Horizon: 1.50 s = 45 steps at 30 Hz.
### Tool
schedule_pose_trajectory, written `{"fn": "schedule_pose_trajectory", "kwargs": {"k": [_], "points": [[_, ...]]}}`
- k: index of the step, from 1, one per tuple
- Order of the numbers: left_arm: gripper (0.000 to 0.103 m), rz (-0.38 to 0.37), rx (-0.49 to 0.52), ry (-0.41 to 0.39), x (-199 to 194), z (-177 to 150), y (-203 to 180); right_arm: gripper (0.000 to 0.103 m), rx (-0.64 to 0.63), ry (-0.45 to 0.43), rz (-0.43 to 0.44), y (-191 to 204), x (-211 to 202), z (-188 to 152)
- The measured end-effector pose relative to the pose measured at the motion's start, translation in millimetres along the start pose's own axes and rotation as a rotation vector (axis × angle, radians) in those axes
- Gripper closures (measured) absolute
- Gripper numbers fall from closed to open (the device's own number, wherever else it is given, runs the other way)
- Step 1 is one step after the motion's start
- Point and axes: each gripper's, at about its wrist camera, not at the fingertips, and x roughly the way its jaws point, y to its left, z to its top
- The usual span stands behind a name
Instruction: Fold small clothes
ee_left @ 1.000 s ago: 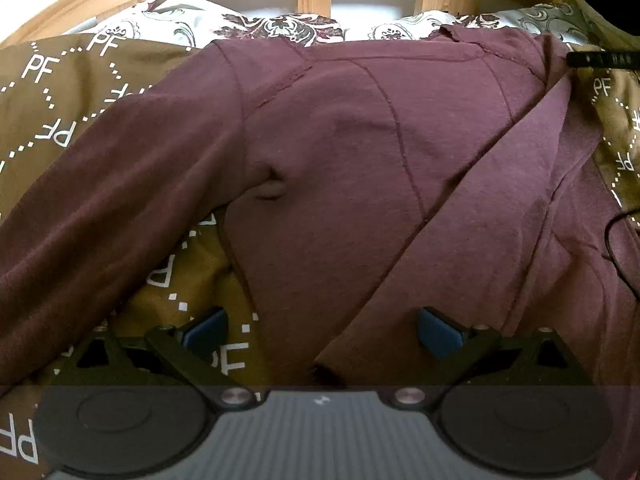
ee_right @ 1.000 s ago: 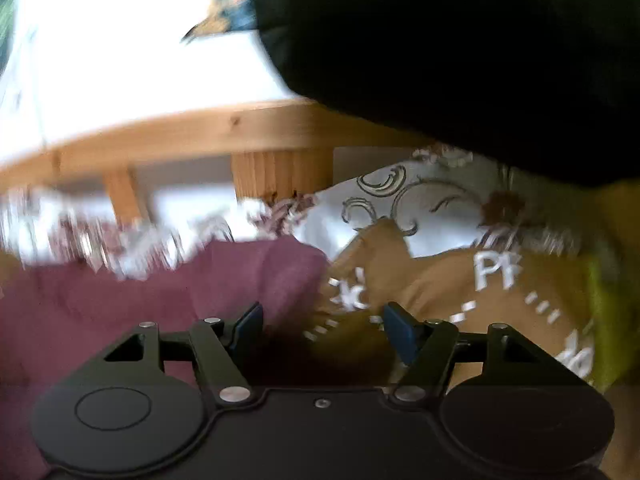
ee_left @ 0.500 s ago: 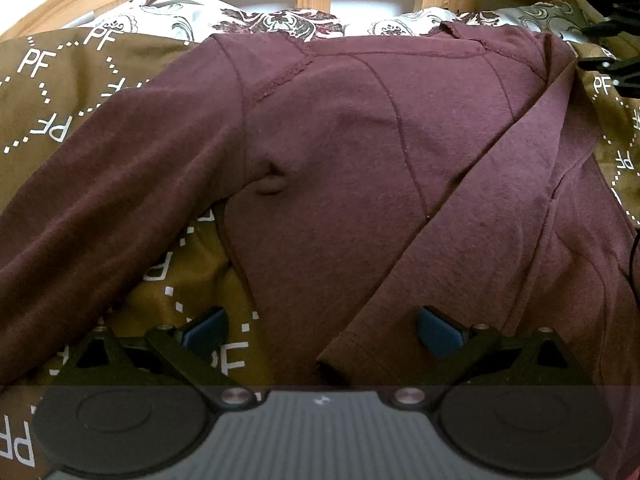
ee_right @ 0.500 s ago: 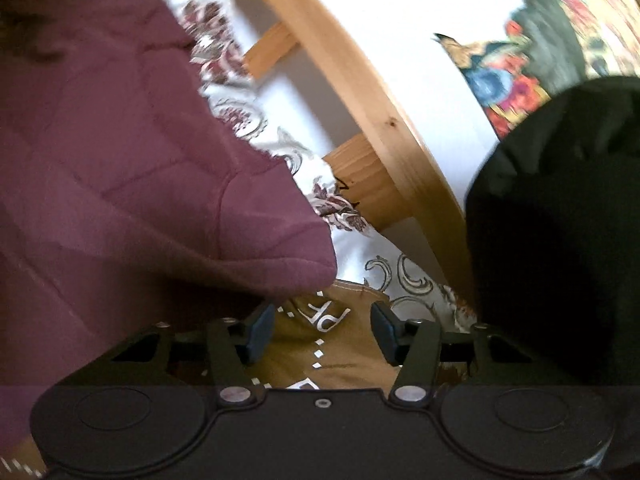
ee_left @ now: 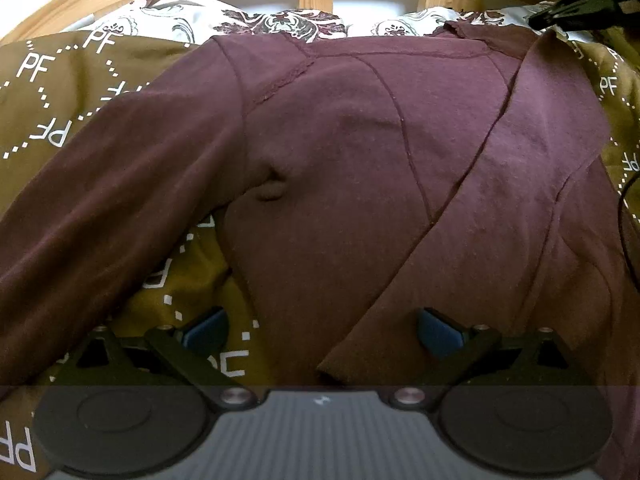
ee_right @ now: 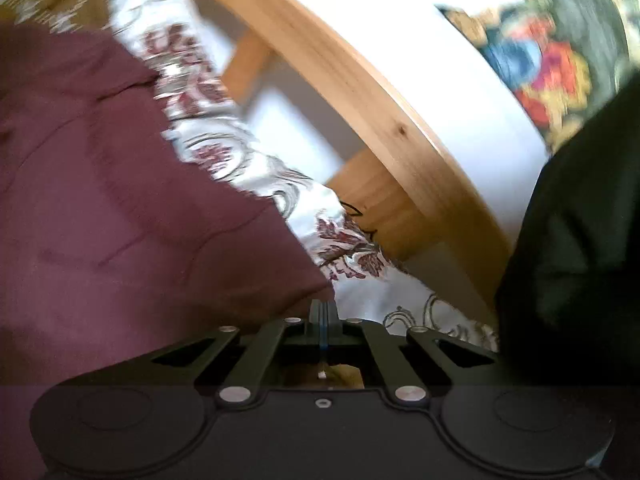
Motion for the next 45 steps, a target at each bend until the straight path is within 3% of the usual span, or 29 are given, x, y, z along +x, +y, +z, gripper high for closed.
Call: {"fn": "schedule_pose_trajectory", "kwargs": {"k": [2, 5, 7, 10, 15, 17, 19, 22, 25, 29, 32, 35, 37, 39, 42, 45], "points": [[0.001, -0.002, -0.001, 0.000, 0.3, -0.1, 0.6, 0.102, 0.097, 0.007, 0.016, -6.1, 7.3, -1.5], [0.001, -0.006, -0.006, -0.001, 0.4, -1.1, 2.5, 0.082, 0.193, -0.022, -0.019, -11.4, -0.4, -12.1], [0.001, -0.008, -0.008, -0.001, 0.1, -1.2, 3.2, 0.060, 0.276, -0.050, -0.020, -12.1, -17.6, -27.2], [0.001, -0.008, -0.012, -0.003, -0.5, -1.1, 3.3, 0.048, 0.452, -0.093, 0.047, -4.4, -47.8, -61.2], [0.001, 0.004, -0.021, -0.003, -1.7, -3.4, 2.9, 0.047, 0.688, -0.111, 0.176, 31.6, -64.2, -122.1], [0.001, 0.013, -0.037, 0.002, -2.0, -3.6, 3.1, 0.051, 0.704, -0.088, 0.165, 43.8, -57.9, -131.0], [0.001, 0.024, -0.054, 0.008, -2.7, -3.3, 2.8, 0.080, 0.757, -0.081, 0.165, 45.4, -51.7, -135.8], [0.001, 0.043, -0.076, 0.015, -4.2, -3.7, 3.2, 0.092, 0.871, -0.080, 0.160, 34.2, -57.4, -142.7], [0.001, 0.050, -0.084, 0.016, -3.3, -5.1, 3.1, 0.092, 0.902, -0.093, 0.128, 26.2, -71.1, -151.5], [0.001, 0.063, -0.088, 0.011, -1.7, -6.9, 0.1, 0.091, 0.869, -0.077, 0.128, 33.2, -59.5, -149.4], [0.001, 0.059, -0.113, 0.011, -13.6, -11.3, 3.4, 0.083, 0.908, -0.077, 0.096, 34.8, -57.1, -151.2], [0.001, 0.074, -0.154, -0.040, -35.2, -24.4, 13.2, 0.066, 0.933, -0.110, 0.075, 41.8, -69.7, -157.7], [0.001, 0.126, -0.205, -0.092, -54.2, -36.9, 21.4, 0.048, 0.931, -0.141, 0.059, 51.8, -84.2, -159.6], [0.001, 0.168, -0.260, -0.146, -74.5, -51.3, 29.6, 0.036, 0.929, -0.193, 0.068, 66.1, -103.3, -161.7], [0.001, 0.242, -0.337, -0.207, -105.9, -71.5, 46.9, 0.013, 0.912, -0.268, 0.129, 92.3, -124.8, -159.8], [0.001, 0.338, -0.398, -0.271, -138.4, -89.0, 66.9, 0.002, 0.890, -0.340, 0.190, 116.2, -140.6, -158.0]]}}
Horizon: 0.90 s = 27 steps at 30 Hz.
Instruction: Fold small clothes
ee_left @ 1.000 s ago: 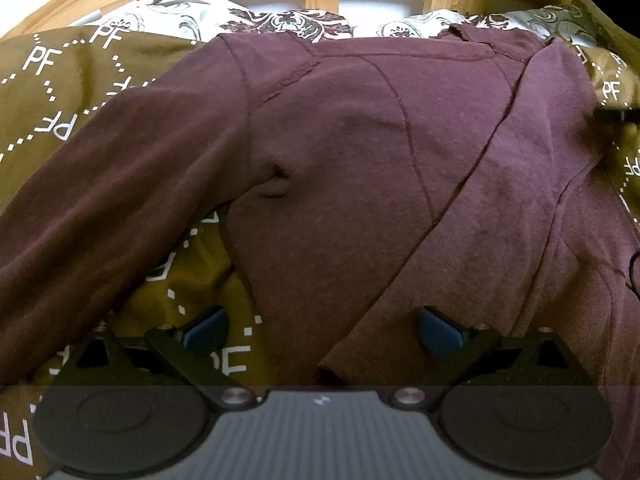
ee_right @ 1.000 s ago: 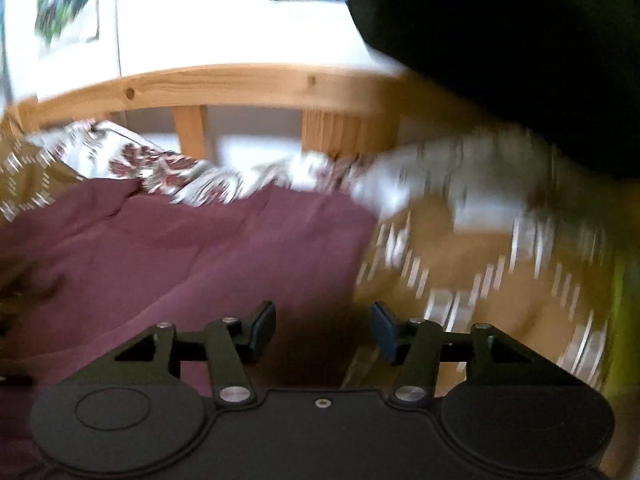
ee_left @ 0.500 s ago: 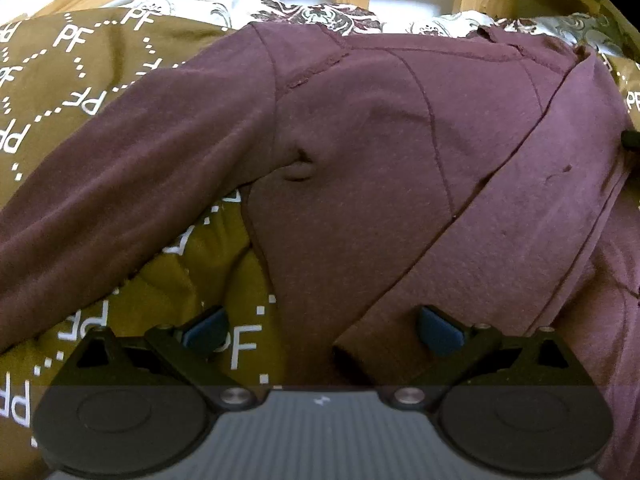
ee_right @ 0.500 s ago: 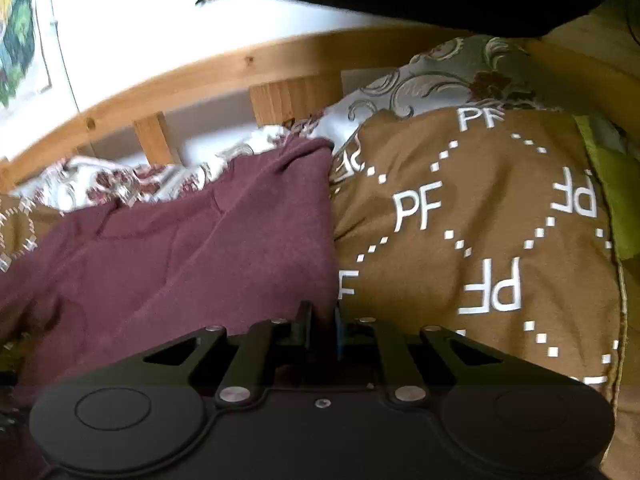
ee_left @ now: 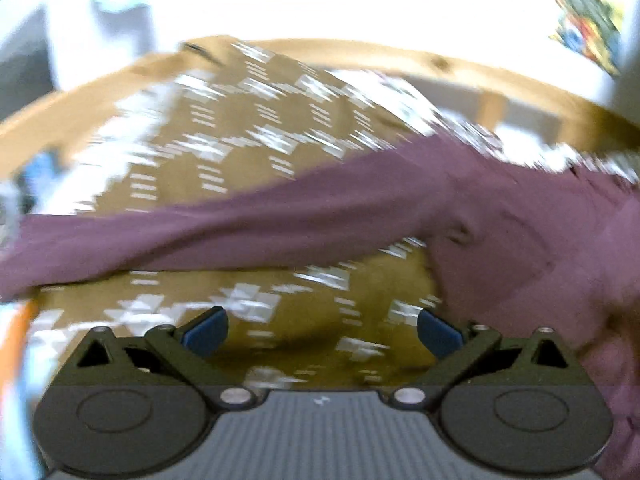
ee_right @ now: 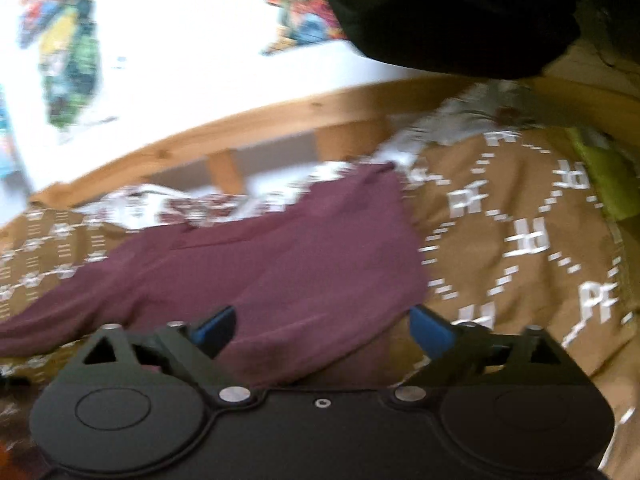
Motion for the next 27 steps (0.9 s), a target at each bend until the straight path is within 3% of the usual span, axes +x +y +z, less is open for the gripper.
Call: {"fn": "schedule_pose_trajectory", "kwargs": {"k": [3, 6, 9, 11, 18, 19, 21, 22, 23, 27], "points": [[0.001, 0.114, 0.016, -0.060, -24.6, 3.8, 34.6, 0.001, -0.018, 0.023, 0.075, 14.8, -1.5, -8.6], [0.001, 0.272, 0.135, -0.111, -36.8, 8.4, 58.7, 0.001, -0.052, 0.048, 0.120, 26.7, 0.7, -13.5], [0.001, 0.366, 0.271, -0.168, -42.1, 14.5, 74.8, 0.001, -0.076, 0.052, 0.137, 35.0, 2.0, -19.4], [0.001, 0.386, 0.370, -0.167, -35.9, 20.4, 81.8, 0.001, -0.074, 0.062, 0.146, 37.4, 3.2, -22.5], [0.017, 0.330, 0.516, 0.059, 8.3, 38.1, 90.2, 0.001, -0.037, 0.101, 0.132, 31.3, 12.4, -27.0], [0.024, 0.317, 0.531, 0.080, 11.2, 37.0, 89.8, 0.001, -0.030, 0.103, 0.128, 28.9, 13.0, -27.5], [0.049, 0.306, 0.553, 0.119, 11.9, 31.8, 87.0, 0.001, -0.014, 0.108, 0.121, 25.2, 14.3, -27.6], [0.074, 0.288, 0.554, 0.143, 12.5, 31.6, 85.4, 0.001, -0.004, 0.110, 0.117, 23.2, 14.4, -28.1], [0.090, 0.260, 0.549, 0.168, 11.6, 32.1, 84.1, 0.001, 0.005, 0.112, 0.115, 21.8, 14.9, -28.1], [0.098, 0.165, 0.492, 0.226, -6.5, 46.8, 75.8, 0.001, 0.055, 0.120, 0.107, 15.0, 15.7, -26.6]]}}
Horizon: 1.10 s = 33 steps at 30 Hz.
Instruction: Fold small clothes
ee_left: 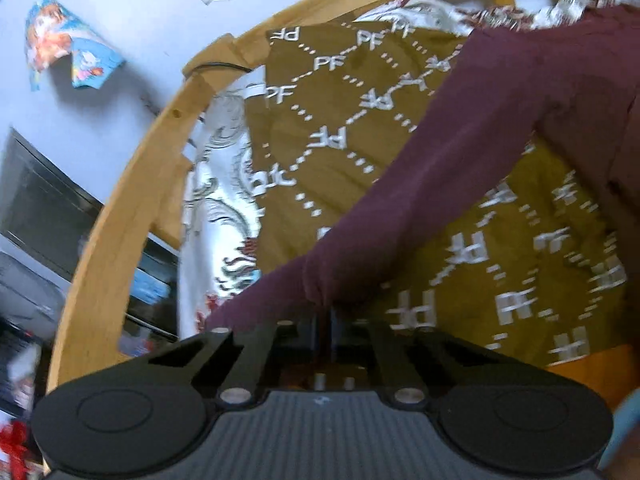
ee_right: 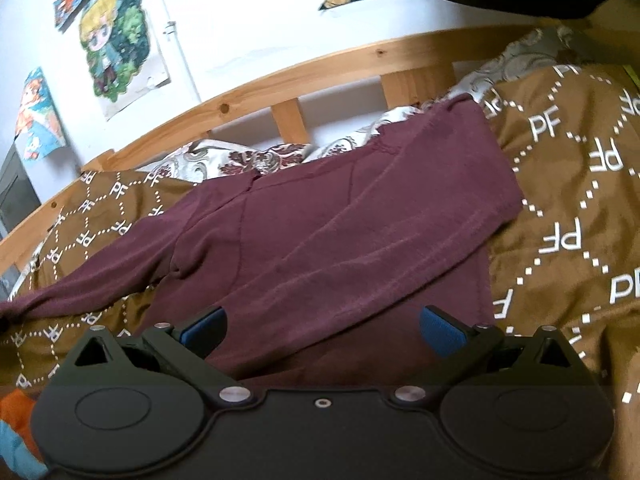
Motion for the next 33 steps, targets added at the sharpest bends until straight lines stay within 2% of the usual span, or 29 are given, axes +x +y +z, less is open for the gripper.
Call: {"fn": "schedule_pose_trajectory", "kwargs": {"k": [1, 4, 6, 9, 12, 17, 20, 29, 33], "points": [[0.098, -0.048, -0.030, 0.026, -4.6, 6.3, 3.3, 0.001, 0.011, -0.002, 0.001, -1.5, -0.9, 0.9], [0.099, -0.230, -0.219, 0.142, -22.1, 31.1, 19.0, 0.001, 0.037, -0.012, 0.006, -4.6, -5.3, 4.6], [0.099, -0.362, -0.308, 0.131, -41.9, 47.7, 23.9, 0.001, 0.047, -0.020, 0.012, -5.8, -8.8, 6.7], [0.099, -0.488, -0.370, 0.093, -71.3, 74.7, 20.3, 0.001, 0.051, -0.027, 0.025, -6.2, -13.9, 9.2], [0.099, -0.600, -0.410, 0.094, -91.8, 98.2, 4.4, 0.001, 0.053, -0.034, 0.032, -6.3, -20.5, 11.0], [0.099, -0.624, -0.259, 0.085, -110.6, 138.4, -57.4, 0.001, 0.050, -0.059, 0.046, -8.4, -34.0, 16.4], [0.099, -0.656, -0.223, 0.102, -103.8, 160.7, -92.6, 0.001, 0.059, -0.073, 0.055, -14.7, -40.7, 20.1], [0.099, -0.742, -0.167, 0.068, -53.2, 203.0, -190.3, 0.001, 0.076, -0.075, 0.030, -36.1, -42.9, 24.6], [0.099, -0.817, -0.125, 0.076, -34.7, 212.3, -230.9, 0.001, 0.110, -0.052, 0.024, -49.4, -32.2, 17.1]]}}
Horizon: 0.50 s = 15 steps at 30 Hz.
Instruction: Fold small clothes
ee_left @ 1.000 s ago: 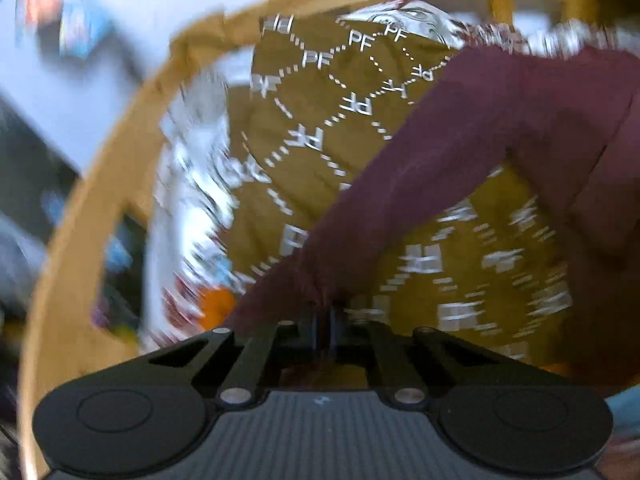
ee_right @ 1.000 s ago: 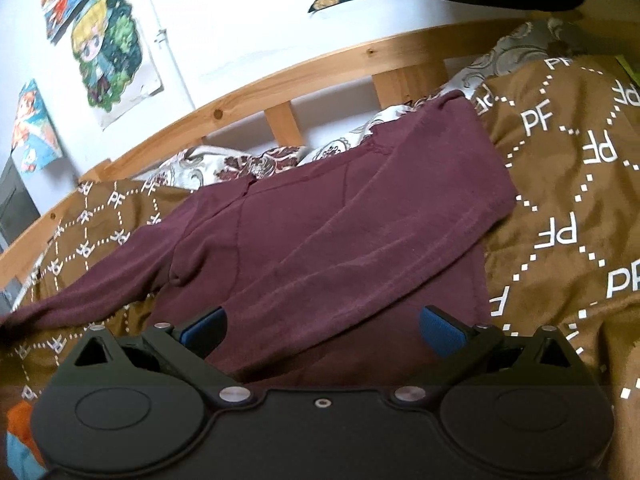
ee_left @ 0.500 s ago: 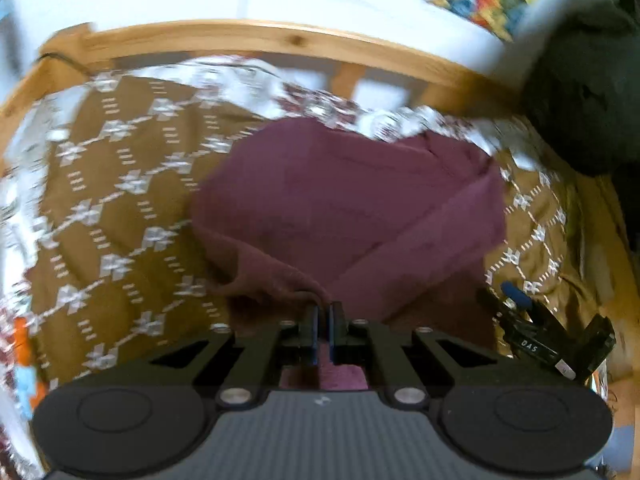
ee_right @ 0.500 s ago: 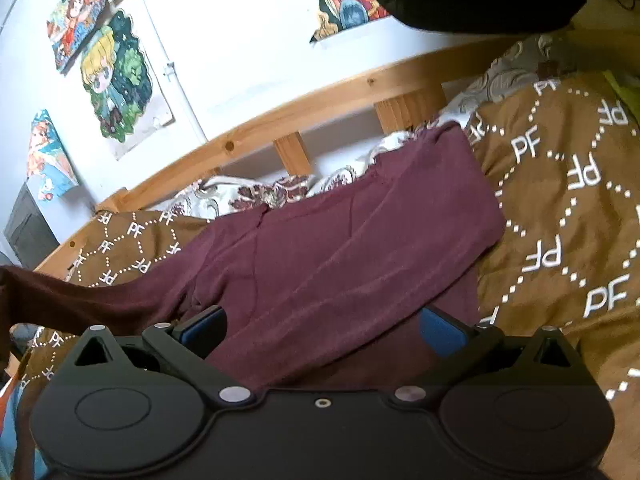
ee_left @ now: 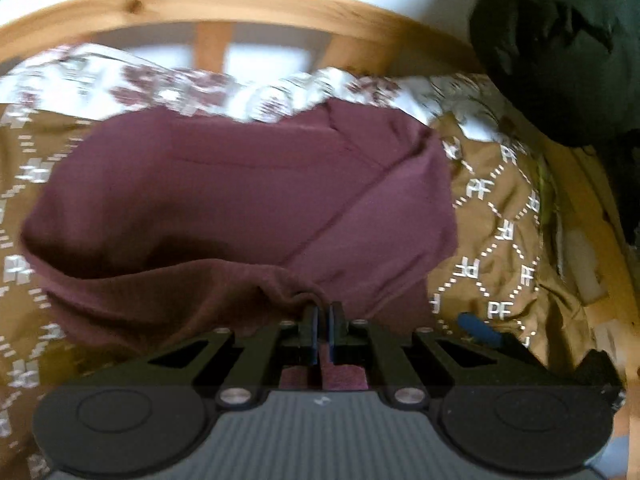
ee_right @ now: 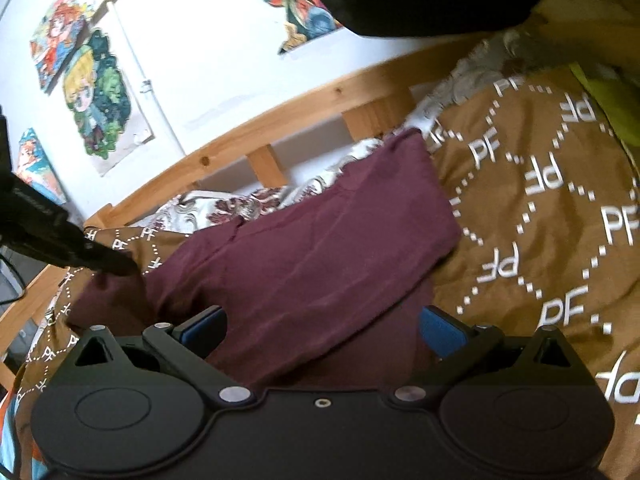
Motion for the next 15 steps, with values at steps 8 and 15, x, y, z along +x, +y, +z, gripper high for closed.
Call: {"fn": "schedule_pose_trajectory", "kwargs": {"k": [8, 15], "points": [[0.052, -0.064, 0.097, 0.026, 45.9, 5.7, -10.7, 0.001, -0.114, 0.064, -0.011, -5.8, 28.8, -12.8], [0.021, -0.064, 0.069, -0.063, 24.5, 4.3, 15.7, 0.001, -0.089, 0.064, 0.008, -12.4, 31.6, -19.4]]}}
